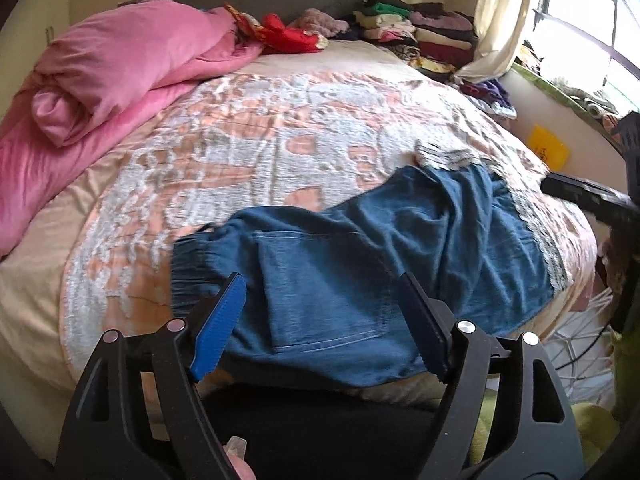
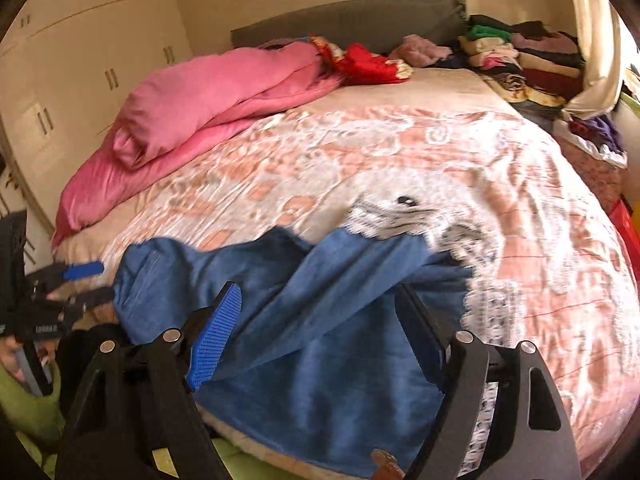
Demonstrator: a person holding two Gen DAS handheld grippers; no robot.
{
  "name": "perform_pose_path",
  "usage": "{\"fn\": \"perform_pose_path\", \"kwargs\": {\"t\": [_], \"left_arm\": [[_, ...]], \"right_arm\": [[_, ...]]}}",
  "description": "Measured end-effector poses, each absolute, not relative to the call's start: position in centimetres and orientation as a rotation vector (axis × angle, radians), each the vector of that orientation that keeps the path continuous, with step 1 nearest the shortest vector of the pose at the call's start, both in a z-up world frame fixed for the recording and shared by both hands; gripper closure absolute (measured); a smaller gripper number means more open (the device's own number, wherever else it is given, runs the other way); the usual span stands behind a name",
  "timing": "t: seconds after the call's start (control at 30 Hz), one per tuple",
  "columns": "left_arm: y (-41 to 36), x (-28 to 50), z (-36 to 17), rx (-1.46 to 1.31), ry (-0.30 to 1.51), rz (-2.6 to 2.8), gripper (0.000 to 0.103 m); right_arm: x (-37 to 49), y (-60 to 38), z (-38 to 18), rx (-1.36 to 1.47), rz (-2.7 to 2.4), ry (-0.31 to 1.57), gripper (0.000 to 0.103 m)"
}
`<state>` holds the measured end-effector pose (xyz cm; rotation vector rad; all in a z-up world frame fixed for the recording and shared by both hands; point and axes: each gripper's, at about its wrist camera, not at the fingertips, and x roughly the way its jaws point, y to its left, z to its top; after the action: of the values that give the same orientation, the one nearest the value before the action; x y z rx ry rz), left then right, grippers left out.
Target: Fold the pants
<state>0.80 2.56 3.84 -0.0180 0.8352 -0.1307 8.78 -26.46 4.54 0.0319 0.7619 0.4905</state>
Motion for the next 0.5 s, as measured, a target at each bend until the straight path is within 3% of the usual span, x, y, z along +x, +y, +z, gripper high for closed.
{"fn": "perform_pose_path", "kwargs": {"t": [0.5], "left_arm": [[-4.9, 3.9, 0.3, 0.023, 0.964, -0.336, 0.033]], "right_arm": [[16.2, -25.6, 3.9, 0.032, 0.463, 0.834, 0.025]]}}
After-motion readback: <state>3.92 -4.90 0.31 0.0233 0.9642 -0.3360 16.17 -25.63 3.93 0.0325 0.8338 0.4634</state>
